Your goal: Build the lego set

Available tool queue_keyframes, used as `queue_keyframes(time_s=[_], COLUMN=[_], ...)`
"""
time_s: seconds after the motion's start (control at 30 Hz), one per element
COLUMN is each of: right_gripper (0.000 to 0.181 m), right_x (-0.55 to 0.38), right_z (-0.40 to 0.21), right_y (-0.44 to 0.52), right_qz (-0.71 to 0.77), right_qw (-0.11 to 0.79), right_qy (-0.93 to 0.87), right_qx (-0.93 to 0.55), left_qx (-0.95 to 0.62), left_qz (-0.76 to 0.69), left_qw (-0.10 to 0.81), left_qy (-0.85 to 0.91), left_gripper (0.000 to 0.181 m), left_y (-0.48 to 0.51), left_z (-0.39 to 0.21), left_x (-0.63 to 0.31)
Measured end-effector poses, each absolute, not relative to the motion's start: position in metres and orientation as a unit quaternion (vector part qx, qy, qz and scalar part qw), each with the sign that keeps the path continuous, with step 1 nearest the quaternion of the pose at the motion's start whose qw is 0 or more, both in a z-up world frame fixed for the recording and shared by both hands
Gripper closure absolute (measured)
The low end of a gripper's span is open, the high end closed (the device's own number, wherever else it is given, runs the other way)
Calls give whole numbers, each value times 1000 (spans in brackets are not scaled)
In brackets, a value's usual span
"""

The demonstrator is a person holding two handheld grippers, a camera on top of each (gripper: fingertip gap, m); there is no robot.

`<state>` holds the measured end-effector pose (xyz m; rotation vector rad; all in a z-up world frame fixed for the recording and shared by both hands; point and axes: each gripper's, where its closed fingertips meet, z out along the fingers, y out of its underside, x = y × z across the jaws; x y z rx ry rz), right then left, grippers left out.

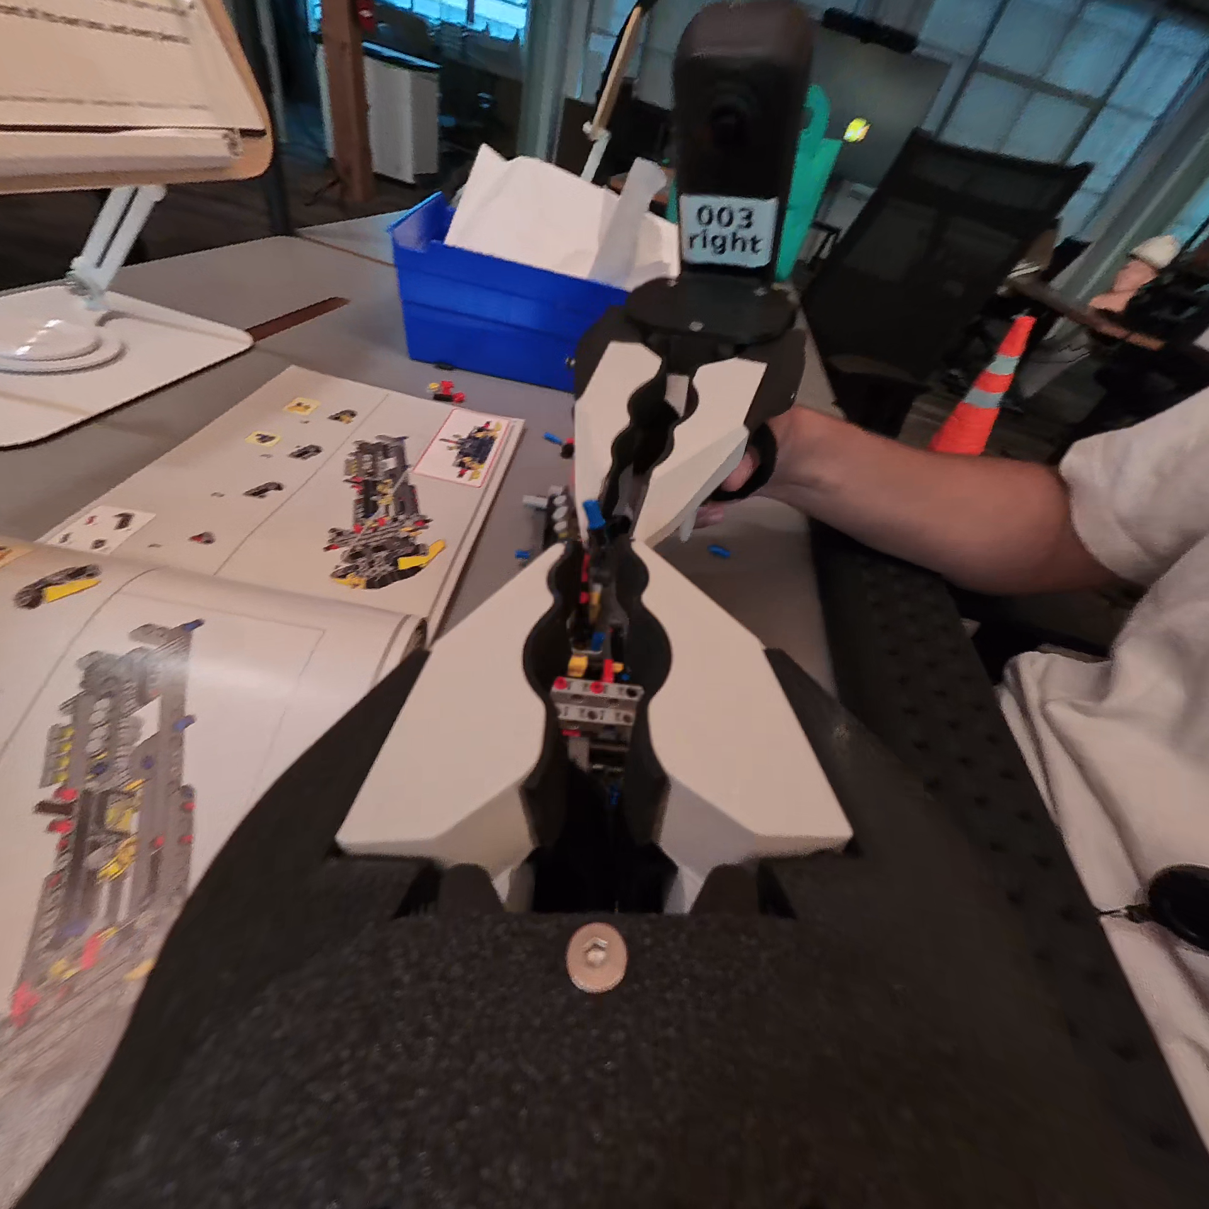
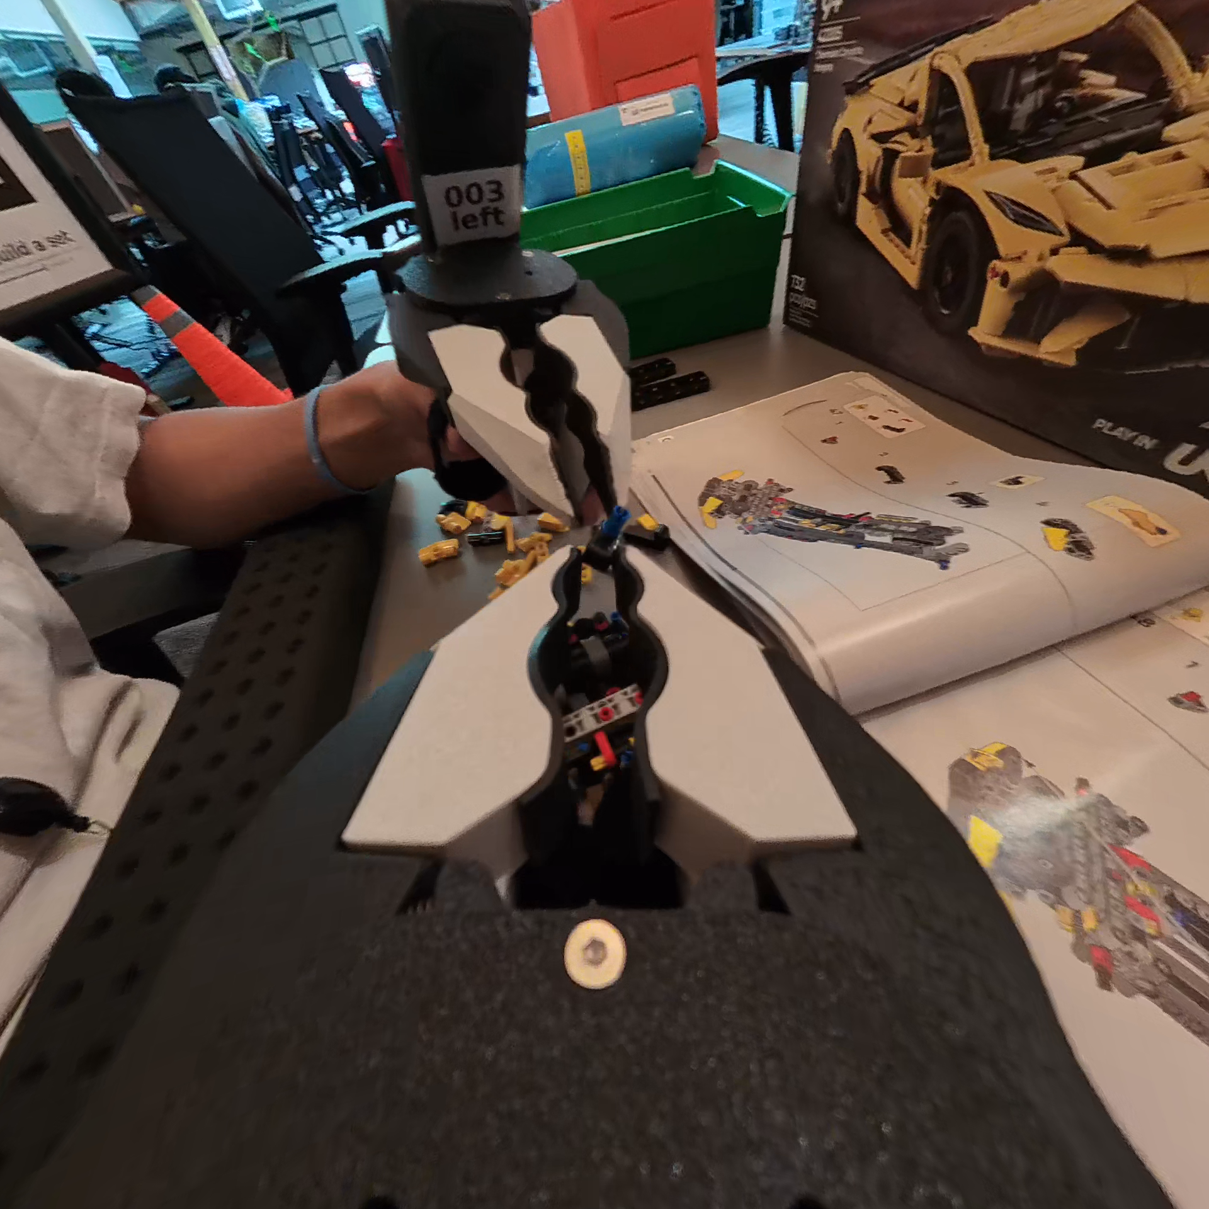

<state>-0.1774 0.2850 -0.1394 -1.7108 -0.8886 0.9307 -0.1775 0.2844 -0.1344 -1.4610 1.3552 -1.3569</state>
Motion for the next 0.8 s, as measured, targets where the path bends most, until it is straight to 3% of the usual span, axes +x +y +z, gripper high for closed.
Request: queue_keyframes(time_s=[0.23, 0.8], right_gripper=[173, 173], right_x=[-187, -190], right_z=[-136, -133], right_y=[273, 268], right_qz=[405, 416], right_qw=[473, 473], right_qy=[-382, -392], right_qx=[-683, -670], left_qx=[-540, -546], left_qz=[-596, -615], left_qw=[313, 272], left_qy=[506, 499], left_gripper=[173, 172], left_y=[269, 265], left_z=[-120, -127], left_x=[-180, -179])
